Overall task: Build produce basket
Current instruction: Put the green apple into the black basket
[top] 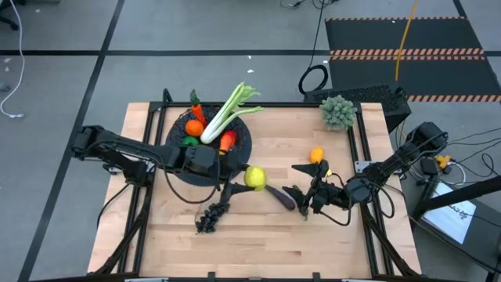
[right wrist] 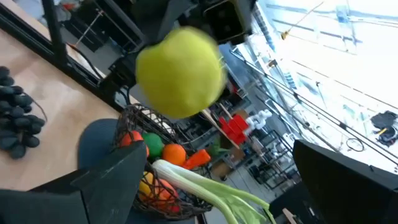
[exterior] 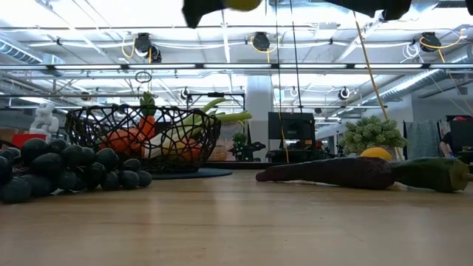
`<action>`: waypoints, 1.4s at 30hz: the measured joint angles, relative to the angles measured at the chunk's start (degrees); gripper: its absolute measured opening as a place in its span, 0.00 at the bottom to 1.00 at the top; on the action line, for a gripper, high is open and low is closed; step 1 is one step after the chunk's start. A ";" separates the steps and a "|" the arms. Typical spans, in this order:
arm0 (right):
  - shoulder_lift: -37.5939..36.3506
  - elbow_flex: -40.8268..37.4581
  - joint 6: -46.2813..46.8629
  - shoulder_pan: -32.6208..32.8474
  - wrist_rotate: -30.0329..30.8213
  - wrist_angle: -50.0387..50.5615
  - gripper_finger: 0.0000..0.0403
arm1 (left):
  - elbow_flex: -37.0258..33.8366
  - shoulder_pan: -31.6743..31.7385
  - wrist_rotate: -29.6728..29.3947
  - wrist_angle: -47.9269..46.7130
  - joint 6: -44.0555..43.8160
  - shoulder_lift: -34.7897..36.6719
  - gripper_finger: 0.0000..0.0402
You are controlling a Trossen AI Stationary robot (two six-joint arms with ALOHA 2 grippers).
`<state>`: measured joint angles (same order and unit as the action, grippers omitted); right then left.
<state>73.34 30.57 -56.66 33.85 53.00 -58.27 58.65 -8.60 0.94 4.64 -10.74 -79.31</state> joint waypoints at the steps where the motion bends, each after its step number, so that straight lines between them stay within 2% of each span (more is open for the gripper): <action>1: -0.01 0.00 0.08 0.00 0.45 -0.06 0.99 | -0.10 0.02 -0.49 -1.10 -0.02 0.45 0.74; 3: 0.00 -0.02 0.08 0.00 1.47 0.07 0.99 | 0.11 0.35 -2.30 -1.90 0.32 1.33 0.76; 6: -0.02 -0.02 1.42 0.00 2.73 0.56 0.99 | -0.06 0.81 -4.54 -7.94 2.36 4.20 0.76; 10: -0.02 -0.04 9.25 0.00 2.79 3.13 0.99 | -0.03 2.54 -11.13 -17.05 6.33 9.51 0.73; 13: 0.04 -0.09 18.75 0.00 2.69 5.41 0.99 | 0.01 3.43 -17.92 -25.84 12.60 13.24 0.71; 17: 0.02 -0.86 28.80 -0.90 2.47 7.27 0.99 | 0.04 3.80 -26.33 -32.45 24.13 15.91 0.73; 21: 0.02 -2.34 30.63 -2.67 2.39 6.93 0.99 | 0.00 3.80 -31.49 -35.64 35.84 16.68 0.77; 23: 0.02 -3.07 30.68 -3.84 2.38 6.61 0.99 | 0.07 3.76 -32.17 -35.70 38.60 16.66 0.77; 25: 0.02 -3.47 30.75 -5.04 2.30 6.34 0.99 | 0.03 3.76 -32.30 -37.12 35.79 16.48 0.76; 31: 0.02 -4.28 32.11 -7.64 2.24 6.21 0.99 | 0.03 4.24 -32.60 -38.23 16.25 16.52 0.72; 39: 0.00 -4.26 31.26 -9.07 -0.80 2.83 0.99 | 0.03 4.24 -32.58 -39.57 -12.39 16.53 0.76; 42: 0.00 -4.26 33.56 -8.97 -0.80 3.29 0.99 | 0.03 4.57 -32.58 -39.17 -12.76 16.53 0.76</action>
<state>73.34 26.30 -23.09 24.88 52.20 -54.98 58.67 -4.03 -31.63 -34.53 -23.51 -62.78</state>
